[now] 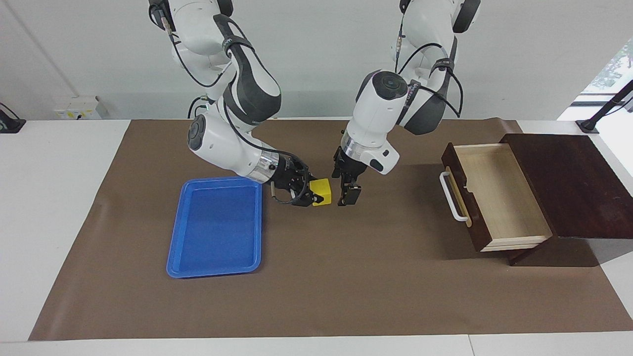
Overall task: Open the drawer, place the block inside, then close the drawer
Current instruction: 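Lift the block with the right gripper while the left gripper approaches it, then grasp the block with the left gripper while the right gripper releases it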
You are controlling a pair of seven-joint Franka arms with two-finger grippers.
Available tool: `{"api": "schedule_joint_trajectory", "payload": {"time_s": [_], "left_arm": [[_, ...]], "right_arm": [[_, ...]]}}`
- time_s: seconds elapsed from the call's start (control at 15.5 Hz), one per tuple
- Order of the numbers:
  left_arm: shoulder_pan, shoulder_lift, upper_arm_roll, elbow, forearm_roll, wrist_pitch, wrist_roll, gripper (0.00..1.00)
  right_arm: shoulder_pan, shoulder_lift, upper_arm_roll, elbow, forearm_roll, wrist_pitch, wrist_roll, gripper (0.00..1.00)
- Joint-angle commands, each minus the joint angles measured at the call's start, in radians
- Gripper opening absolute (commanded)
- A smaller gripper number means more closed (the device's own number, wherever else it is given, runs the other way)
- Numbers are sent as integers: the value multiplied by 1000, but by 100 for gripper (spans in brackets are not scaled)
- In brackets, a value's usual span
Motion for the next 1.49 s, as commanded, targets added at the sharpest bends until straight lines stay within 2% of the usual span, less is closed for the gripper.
{"api": "schedule_joint_trajectory", "payload": {"time_s": [0.0,0.39,0.45,0.71,0.78,1.23,1.29,1.42], "left_arm": [[-30,-5,12,-14,9,27,-35,100],[-28,-6,13,-24,9,13,-47,98],[-28,-8,13,-28,9,21,-52,93],[-27,-13,15,-34,9,24,-66,13],[-25,-13,15,-34,9,24,-66,0],[-16,-13,16,-28,11,21,-61,0],[-16,-13,16,-28,11,21,-55,0],[-16,-13,16,-27,11,15,-52,0]], "right_arm": [[0,0,0,1,18,-1,14,0],[-3,0,0,3,17,-3,14,0],[-3,0,0,4,17,-5,14,0],[-7,0,0,4,17,-9,14,0],[-7,0,0,4,17,-9,14,0],[-11,0,2,6,23,-14,20,0],[-10,0,0,4,23,-12,27,99],[-14,0,0,6,23,-14,33,100]]}}
